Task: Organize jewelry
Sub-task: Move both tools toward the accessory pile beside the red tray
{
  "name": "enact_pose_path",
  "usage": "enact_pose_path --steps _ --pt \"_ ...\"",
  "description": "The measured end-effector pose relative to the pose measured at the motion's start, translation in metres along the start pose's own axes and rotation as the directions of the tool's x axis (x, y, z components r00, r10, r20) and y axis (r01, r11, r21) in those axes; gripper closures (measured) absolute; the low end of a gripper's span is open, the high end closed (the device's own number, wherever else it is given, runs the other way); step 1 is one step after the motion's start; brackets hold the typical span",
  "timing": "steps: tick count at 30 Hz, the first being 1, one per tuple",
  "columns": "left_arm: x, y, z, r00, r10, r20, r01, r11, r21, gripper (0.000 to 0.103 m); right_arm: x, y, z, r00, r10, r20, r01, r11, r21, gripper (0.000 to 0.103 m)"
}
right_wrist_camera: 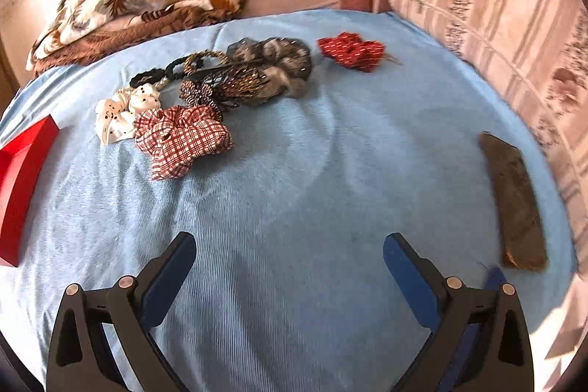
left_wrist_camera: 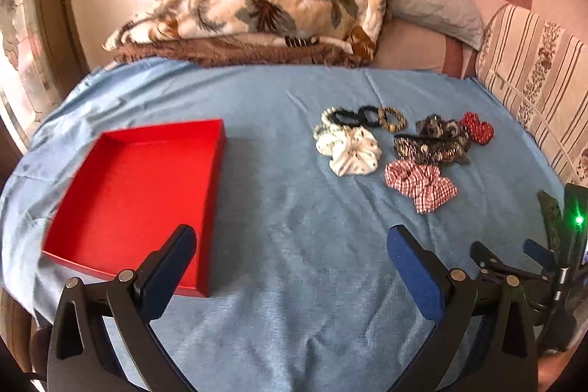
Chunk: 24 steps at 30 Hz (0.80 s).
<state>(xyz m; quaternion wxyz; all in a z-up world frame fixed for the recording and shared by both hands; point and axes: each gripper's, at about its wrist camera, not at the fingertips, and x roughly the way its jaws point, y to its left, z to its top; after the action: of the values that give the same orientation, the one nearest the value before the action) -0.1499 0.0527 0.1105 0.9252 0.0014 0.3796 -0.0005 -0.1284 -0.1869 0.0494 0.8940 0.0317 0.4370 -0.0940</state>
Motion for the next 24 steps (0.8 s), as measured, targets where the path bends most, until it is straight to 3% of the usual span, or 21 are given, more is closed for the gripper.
enact_pose_path --steps 4,8,12,18,24 --pt "-0.02 0.01 0.006 0.999 0.02 0.027 -0.02 1.0 0.004 0.0 -0.04 0.005 0.004 0.992 -0.002 0.129 0.002 1.0 0.0 0.0" --pt "-0.036 0.019 0.01 0.999 0.028 0.045 -0.028 1.0 0.009 0.0 -0.08 0.016 0.008 0.965 -0.013 0.264 0.015 1.0 -0.005 0.0" --pt "-0.045 0.029 0.011 0.999 0.019 0.039 -0.019 1.0 0.0 0.0 -0.103 0.026 0.009 0.94 -0.008 0.342 0.011 1.0 -0.007 0.0" --pt "-0.046 0.033 0.01 0.999 0.018 0.028 -0.019 1.0 0.012 0.0 -0.114 0.035 0.003 0.93 0.003 0.367 0.002 1.0 -0.014 0.0" --pt "-0.038 0.027 0.009 1.0 0.022 0.007 -0.022 0.999 0.044 0.0 -0.105 0.037 -0.001 0.94 0.023 0.341 -0.015 1.0 -0.024 0.0"
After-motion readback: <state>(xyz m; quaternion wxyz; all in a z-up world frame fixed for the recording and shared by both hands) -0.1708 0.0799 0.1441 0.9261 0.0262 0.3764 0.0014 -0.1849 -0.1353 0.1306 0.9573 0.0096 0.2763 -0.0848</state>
